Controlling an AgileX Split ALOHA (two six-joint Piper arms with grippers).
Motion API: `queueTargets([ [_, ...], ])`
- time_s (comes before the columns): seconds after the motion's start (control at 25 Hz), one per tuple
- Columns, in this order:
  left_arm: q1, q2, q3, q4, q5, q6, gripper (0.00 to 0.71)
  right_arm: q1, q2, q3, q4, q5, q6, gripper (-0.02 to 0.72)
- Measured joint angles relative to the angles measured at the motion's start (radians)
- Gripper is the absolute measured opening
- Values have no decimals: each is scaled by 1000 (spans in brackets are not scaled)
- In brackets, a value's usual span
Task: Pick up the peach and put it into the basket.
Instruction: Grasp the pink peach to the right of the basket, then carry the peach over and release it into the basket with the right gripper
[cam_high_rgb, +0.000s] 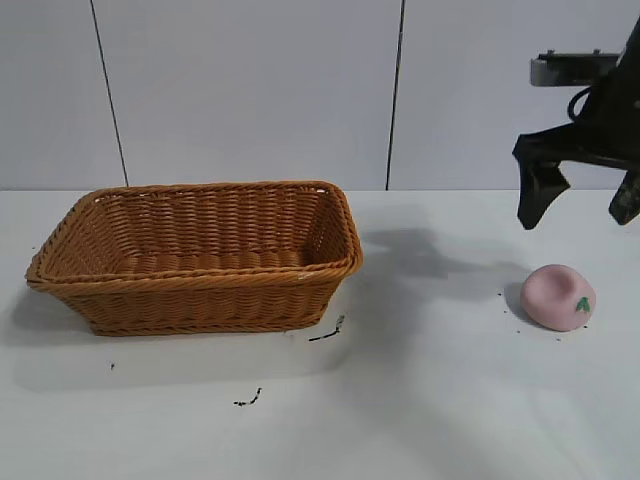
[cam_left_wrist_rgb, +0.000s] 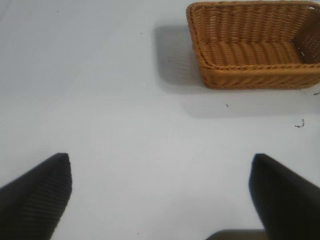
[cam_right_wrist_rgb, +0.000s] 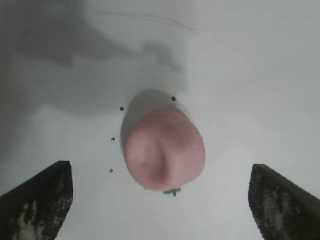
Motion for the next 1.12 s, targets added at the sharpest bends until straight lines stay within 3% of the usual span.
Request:
queueTargets([
  [0.24, 0, 0, 0, 0, 0, 0, 693, 0, 61, -2, -2, -46, 24, 655],
  [0.44, 0, 0, 0, 0, 0, 0, 693, 0, 71, -2, 4, -14, 26, 641],
  [0.52, 0, 0, 0, 0, 0, 0, 693, 0, 71, -2, 5, -8, 26, 543],
  [0.68, 0, 0, 0, 0, 0, 0, 693, 0, 71, -8, -2, 3, 26, 74],
  [0.72, 0, 0, 0, 0, 0, 0, 693, 0, 70, -17, -2, 13, 26, 12],
  [0.88, 0, 0, 0, 0, 0, 0, 693, 0, 49, -88, -5, 98, 26, -17],
  [1.12, 0, 0, 0, 0, 0, 0, 693, 0, -44, -324, 14, 291, 26, -17],
])
